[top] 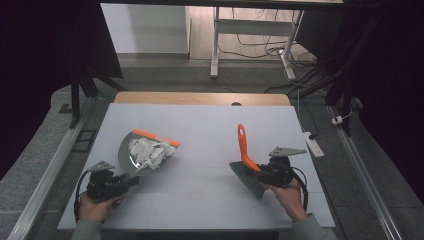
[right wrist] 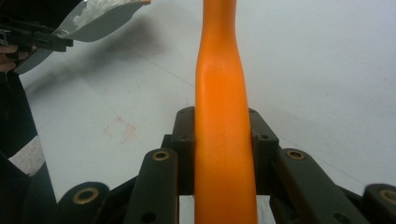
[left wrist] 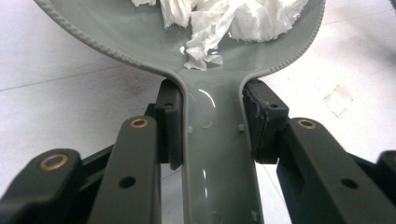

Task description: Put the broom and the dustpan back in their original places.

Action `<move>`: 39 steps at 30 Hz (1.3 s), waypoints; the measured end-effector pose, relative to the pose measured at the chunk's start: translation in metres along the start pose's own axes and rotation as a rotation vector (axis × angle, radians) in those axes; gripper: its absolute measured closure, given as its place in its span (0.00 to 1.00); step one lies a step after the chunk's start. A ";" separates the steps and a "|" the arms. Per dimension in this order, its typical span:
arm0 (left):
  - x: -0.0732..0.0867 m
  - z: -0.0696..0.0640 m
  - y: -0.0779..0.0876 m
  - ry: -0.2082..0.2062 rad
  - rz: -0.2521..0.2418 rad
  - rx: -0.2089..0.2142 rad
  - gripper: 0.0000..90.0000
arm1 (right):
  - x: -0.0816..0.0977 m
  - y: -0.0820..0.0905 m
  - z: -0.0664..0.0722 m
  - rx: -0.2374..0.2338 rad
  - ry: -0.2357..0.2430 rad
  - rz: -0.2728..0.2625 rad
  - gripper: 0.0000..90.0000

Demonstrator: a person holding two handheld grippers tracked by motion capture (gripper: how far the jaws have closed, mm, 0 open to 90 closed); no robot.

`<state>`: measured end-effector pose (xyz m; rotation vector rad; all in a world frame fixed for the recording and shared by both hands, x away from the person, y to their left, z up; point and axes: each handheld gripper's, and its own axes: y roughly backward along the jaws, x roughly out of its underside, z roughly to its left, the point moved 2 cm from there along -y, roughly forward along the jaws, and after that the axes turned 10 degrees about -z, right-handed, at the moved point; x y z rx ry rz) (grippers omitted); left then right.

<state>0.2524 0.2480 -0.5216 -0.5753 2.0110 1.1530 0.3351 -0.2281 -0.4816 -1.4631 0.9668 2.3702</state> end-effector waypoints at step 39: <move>0.005 0.005 -0.045 0.171 0.047 -0.182 0.69 | 0.014 -0.017 -0.036 0.056 -0.146 0.166 0.77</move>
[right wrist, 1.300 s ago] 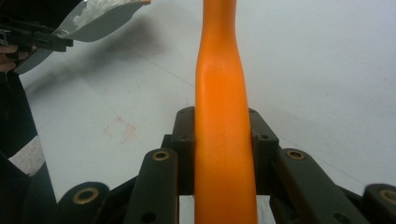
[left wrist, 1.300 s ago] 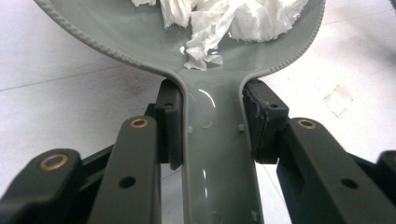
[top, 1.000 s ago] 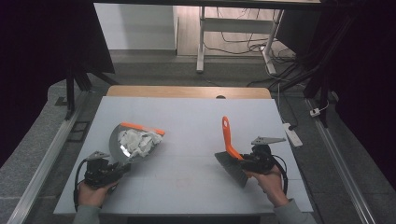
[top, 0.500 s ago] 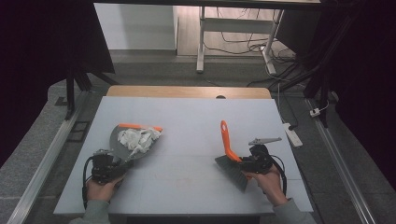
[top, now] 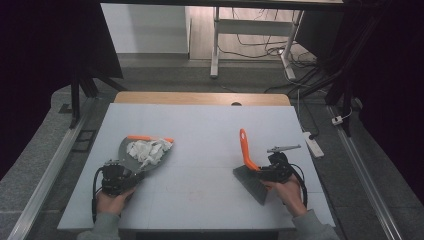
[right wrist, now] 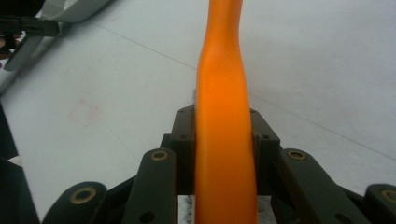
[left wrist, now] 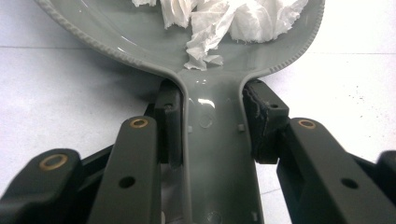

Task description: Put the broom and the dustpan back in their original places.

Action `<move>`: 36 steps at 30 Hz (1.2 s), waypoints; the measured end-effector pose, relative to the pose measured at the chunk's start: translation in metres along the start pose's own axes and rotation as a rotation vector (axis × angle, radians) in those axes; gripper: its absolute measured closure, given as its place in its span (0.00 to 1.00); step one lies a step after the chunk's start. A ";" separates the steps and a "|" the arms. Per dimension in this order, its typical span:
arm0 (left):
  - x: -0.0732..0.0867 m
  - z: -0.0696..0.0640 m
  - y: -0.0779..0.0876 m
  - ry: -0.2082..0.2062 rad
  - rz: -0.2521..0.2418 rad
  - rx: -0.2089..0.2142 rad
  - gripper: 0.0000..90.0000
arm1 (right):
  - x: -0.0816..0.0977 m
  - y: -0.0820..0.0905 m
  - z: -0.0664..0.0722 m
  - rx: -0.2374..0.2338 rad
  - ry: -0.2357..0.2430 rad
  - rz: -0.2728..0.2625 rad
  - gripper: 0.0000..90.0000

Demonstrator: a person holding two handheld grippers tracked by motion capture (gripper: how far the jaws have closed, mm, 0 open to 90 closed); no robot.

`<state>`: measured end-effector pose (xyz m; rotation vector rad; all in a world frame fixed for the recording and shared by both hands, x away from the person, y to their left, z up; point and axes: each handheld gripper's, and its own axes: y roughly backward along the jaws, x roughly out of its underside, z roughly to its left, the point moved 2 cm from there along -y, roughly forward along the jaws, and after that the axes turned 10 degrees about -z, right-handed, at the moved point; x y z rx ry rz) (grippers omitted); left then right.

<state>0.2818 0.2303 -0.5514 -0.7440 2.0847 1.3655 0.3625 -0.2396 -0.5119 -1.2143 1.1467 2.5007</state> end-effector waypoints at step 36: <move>0.002 -0.001 0.023 -0.085 -0.036 -0.040 0.24 | -0.003 0.001 -0.018 0.203 0.102 0.021 0.52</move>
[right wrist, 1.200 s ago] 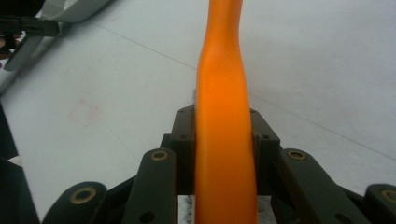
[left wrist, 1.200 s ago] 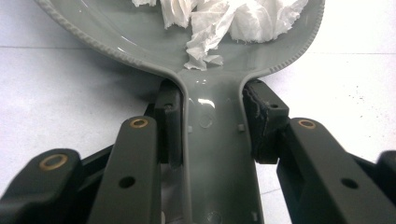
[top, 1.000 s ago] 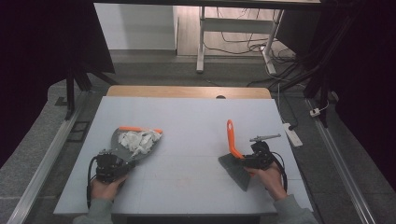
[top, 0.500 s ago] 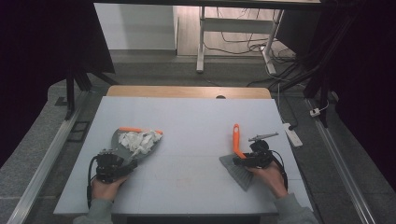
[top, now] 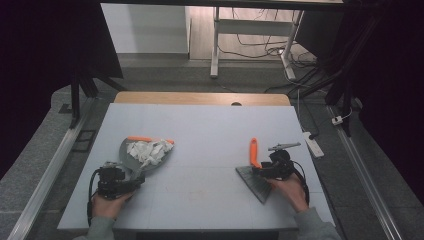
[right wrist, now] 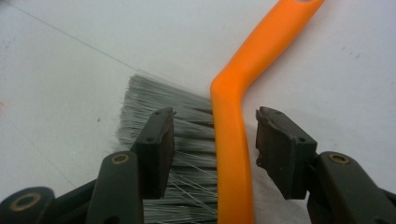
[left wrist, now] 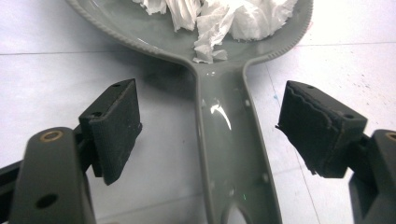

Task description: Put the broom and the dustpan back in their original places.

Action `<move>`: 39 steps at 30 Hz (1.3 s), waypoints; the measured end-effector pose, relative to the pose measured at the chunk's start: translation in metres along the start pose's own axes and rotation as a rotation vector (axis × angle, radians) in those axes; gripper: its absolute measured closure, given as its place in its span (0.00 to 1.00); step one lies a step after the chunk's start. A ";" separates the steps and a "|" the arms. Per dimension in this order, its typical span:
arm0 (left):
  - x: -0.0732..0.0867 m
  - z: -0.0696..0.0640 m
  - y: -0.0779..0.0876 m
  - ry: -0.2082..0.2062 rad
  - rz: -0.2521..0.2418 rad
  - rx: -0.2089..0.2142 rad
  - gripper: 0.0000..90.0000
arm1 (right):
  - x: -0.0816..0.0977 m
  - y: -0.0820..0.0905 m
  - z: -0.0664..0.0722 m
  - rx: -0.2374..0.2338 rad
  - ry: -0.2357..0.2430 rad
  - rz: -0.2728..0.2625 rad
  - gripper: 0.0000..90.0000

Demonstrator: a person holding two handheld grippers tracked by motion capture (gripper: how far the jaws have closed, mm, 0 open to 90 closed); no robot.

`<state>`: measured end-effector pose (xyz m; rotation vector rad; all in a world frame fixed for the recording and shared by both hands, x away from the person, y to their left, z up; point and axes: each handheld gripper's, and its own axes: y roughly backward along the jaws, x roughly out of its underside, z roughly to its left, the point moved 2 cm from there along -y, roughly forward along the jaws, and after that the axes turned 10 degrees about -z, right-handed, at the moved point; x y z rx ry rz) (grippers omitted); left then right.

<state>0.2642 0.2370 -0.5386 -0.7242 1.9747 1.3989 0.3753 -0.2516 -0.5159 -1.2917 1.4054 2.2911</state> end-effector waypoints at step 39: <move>0.001 -0.037 0.011 -0.365 0.025 0.334 0.30 | 0.029 0.041 0.029 -0.146 0.245 -0.152 0.54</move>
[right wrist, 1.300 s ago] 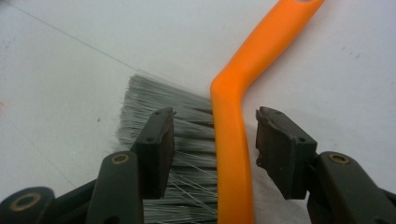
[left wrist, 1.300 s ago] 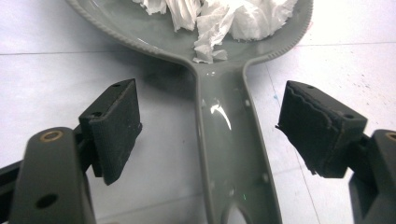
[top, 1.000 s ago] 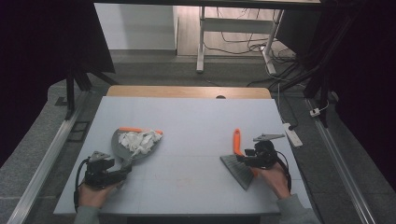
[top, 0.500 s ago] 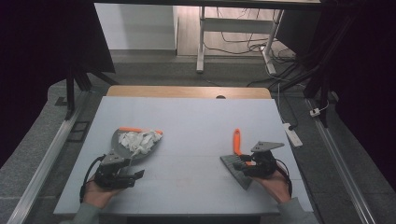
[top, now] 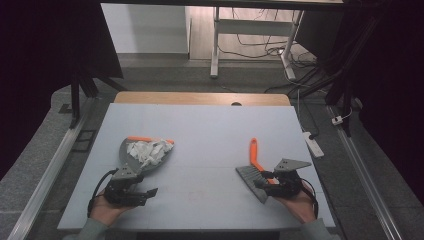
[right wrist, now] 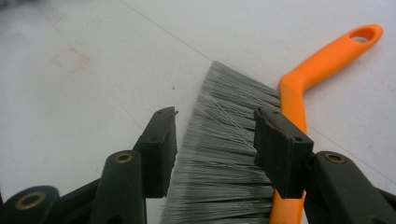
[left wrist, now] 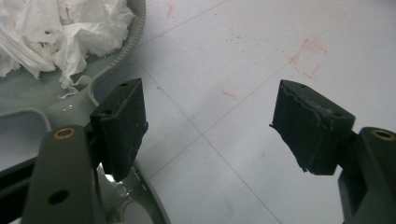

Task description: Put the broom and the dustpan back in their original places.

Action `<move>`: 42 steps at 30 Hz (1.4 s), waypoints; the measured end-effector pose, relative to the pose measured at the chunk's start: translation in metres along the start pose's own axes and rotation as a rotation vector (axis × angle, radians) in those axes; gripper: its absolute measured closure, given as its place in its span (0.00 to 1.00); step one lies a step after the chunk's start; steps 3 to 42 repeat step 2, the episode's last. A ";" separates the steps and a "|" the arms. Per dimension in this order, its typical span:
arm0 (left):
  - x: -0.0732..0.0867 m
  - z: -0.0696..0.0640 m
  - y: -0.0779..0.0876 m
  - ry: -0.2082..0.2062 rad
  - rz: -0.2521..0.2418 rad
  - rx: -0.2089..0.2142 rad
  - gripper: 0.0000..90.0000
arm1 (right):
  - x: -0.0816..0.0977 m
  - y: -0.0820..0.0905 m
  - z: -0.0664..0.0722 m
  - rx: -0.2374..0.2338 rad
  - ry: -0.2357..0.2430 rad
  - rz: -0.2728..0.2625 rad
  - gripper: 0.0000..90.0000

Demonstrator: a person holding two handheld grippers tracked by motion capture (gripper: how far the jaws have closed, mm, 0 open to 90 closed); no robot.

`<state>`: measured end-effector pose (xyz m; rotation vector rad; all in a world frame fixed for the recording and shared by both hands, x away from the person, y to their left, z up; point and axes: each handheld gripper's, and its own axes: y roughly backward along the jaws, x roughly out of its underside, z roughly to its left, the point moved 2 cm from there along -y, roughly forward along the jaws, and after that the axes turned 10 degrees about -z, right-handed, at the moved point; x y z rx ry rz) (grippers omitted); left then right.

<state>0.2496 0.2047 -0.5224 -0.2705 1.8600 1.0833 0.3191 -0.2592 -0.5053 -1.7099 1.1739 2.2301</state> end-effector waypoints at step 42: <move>0.000 0.000 0.000 0.000 0.002 0.001 0.30 | 0.001 0.000 0.000 -0.006 0.006 -0.001 0.54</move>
